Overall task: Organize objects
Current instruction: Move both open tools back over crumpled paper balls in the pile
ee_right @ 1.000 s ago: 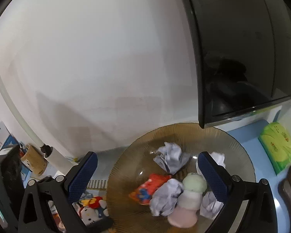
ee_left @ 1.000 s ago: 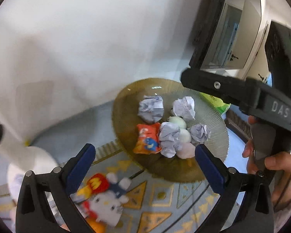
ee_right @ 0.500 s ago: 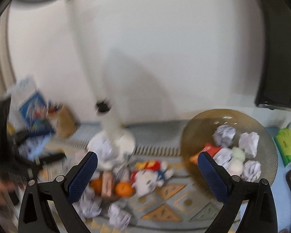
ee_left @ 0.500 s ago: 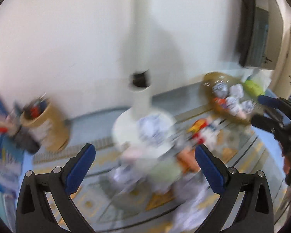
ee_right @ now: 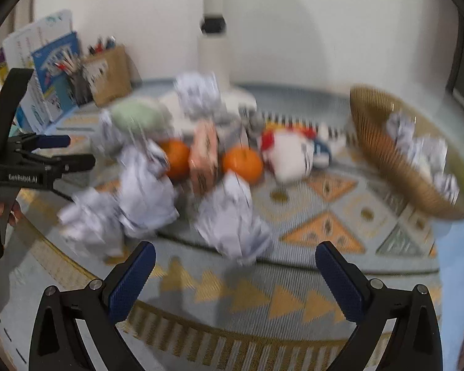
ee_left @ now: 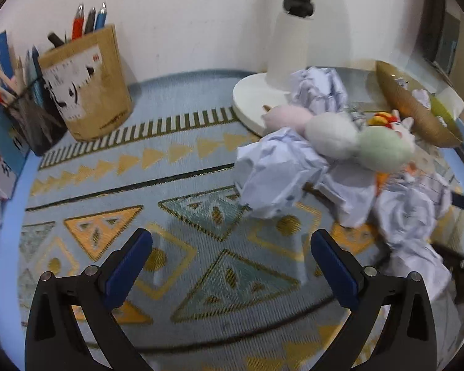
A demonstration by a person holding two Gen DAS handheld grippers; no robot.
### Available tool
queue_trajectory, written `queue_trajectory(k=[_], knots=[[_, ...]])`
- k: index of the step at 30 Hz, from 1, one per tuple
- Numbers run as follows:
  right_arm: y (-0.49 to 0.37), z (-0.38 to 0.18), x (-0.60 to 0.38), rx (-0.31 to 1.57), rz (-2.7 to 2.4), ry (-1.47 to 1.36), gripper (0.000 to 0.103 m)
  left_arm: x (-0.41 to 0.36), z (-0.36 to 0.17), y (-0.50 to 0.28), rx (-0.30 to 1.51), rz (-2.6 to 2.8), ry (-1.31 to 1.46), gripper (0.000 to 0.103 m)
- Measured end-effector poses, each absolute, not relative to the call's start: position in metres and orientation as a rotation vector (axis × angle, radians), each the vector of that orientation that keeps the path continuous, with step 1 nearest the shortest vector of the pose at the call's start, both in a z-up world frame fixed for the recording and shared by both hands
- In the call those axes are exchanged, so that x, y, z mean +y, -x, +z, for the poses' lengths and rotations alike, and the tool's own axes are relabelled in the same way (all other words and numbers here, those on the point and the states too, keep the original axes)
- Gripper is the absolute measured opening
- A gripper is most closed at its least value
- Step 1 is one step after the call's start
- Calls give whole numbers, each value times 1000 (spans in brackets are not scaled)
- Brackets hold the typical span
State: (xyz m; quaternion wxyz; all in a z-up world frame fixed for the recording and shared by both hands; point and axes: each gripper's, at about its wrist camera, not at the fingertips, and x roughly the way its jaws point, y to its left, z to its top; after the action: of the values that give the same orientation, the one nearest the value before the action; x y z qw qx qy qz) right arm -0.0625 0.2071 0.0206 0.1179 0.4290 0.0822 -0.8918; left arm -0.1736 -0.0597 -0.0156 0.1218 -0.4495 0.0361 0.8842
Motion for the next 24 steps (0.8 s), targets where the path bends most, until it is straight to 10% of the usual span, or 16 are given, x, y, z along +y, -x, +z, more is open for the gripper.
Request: queue_trajectory(k=[24], knots=[[104,1,211,251,-2489,-1263,103,-36,-25,218,172,2566,1304,103]])
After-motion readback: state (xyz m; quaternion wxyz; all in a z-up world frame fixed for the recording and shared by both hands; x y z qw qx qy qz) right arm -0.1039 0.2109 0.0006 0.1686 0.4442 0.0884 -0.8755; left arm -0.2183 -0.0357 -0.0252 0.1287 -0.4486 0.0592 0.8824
